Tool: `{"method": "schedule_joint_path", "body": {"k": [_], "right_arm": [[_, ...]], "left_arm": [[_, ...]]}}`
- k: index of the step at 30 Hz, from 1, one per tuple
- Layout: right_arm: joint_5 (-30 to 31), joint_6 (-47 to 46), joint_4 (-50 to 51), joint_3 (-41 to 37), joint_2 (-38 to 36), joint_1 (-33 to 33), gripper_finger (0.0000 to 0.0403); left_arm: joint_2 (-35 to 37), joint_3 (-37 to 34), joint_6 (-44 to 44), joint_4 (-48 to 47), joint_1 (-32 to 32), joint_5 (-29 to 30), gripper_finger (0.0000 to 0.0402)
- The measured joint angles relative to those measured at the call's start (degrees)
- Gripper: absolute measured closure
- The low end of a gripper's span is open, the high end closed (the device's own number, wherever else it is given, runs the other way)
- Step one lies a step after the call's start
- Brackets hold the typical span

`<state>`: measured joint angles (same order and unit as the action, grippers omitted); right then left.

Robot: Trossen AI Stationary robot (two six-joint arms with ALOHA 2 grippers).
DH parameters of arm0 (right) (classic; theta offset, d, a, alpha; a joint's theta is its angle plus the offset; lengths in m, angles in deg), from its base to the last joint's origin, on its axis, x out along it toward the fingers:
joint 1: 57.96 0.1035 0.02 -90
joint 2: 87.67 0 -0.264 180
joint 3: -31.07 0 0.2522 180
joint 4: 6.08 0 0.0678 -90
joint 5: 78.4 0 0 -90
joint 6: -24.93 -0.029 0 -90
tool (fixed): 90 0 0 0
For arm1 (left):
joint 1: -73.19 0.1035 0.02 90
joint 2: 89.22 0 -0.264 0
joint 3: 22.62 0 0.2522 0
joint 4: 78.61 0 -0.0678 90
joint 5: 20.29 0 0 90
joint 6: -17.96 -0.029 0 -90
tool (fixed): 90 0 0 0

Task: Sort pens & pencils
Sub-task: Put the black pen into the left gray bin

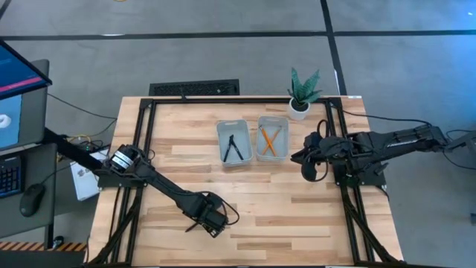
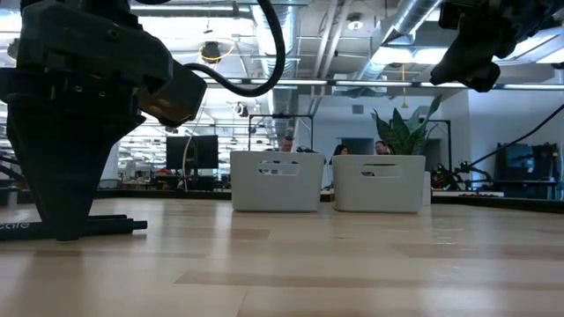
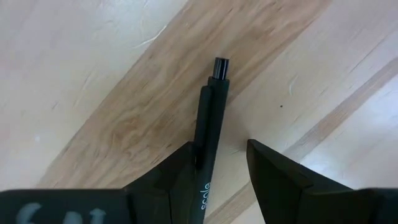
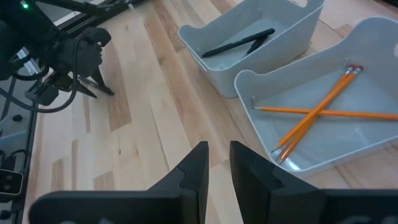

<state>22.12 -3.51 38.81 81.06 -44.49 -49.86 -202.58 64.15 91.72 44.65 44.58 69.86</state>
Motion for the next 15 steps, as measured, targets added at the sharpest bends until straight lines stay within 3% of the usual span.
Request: {"method": "schedule_joint_path", "body": {"k": [15], "right_arm": [[0.0, 0.4, 0.0, 0.0, 0.0, 0.0, 0.0314]], "left_arm": [[0.0, 0.0, 0.4, -0.9, 0.3, -0.6, 0.0262]]}}
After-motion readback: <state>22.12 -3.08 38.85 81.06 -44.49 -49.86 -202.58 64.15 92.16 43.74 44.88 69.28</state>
